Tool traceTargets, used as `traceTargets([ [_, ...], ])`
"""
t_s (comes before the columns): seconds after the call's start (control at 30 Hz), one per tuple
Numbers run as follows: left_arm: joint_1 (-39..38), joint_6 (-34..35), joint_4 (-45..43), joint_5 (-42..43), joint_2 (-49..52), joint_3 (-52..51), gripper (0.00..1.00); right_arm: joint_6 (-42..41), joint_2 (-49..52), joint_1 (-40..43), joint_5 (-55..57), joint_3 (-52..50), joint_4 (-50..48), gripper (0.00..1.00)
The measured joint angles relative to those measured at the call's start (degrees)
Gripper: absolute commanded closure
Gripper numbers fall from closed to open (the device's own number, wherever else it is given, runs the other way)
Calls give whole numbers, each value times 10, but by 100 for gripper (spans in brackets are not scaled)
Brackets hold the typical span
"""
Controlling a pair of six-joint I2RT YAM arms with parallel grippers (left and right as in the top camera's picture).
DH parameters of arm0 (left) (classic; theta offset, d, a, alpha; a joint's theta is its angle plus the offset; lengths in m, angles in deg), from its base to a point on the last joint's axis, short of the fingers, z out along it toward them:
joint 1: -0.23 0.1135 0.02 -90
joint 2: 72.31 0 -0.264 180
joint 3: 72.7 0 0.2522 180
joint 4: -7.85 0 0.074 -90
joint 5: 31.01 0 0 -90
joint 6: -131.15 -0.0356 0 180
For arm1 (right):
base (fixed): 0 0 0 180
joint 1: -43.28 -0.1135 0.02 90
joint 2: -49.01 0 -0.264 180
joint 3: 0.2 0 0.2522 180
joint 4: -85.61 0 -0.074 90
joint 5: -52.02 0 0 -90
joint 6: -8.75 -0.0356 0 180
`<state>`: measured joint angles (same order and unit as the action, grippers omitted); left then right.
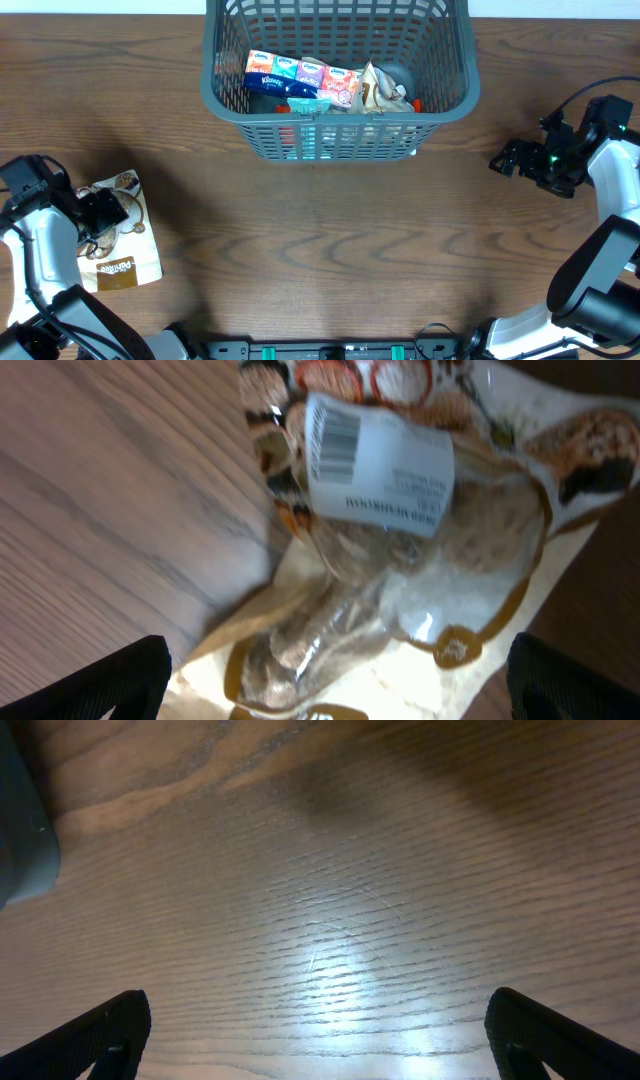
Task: Pack container
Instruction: 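Grasp the dried mushroom bag with the left gripper and lift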
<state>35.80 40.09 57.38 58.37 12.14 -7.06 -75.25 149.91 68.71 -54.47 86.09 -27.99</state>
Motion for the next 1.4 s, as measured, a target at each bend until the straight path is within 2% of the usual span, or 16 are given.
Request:
traceTargets([
  [0.27,0,6,-44,-13,0,0,1,0,0,0,0,0,3,1],
  [0.7,0,-48,-78,11,8,0,1,0,0,0,0,0,4,1],
  [1.13,0,-52,-90,22,118,0,1,0,0,0,0,0,4,1],
  [1.27,0,-52,-102,48,144,1,0,0,0,0,0,0,4,1],
  [1.33,0,-52,-104,61,149,5,7,0,0,0,0,0,5,1],
  [1.4,0,-50,-104,63,151,7,19,0,0,0,0,0,7,1],
])
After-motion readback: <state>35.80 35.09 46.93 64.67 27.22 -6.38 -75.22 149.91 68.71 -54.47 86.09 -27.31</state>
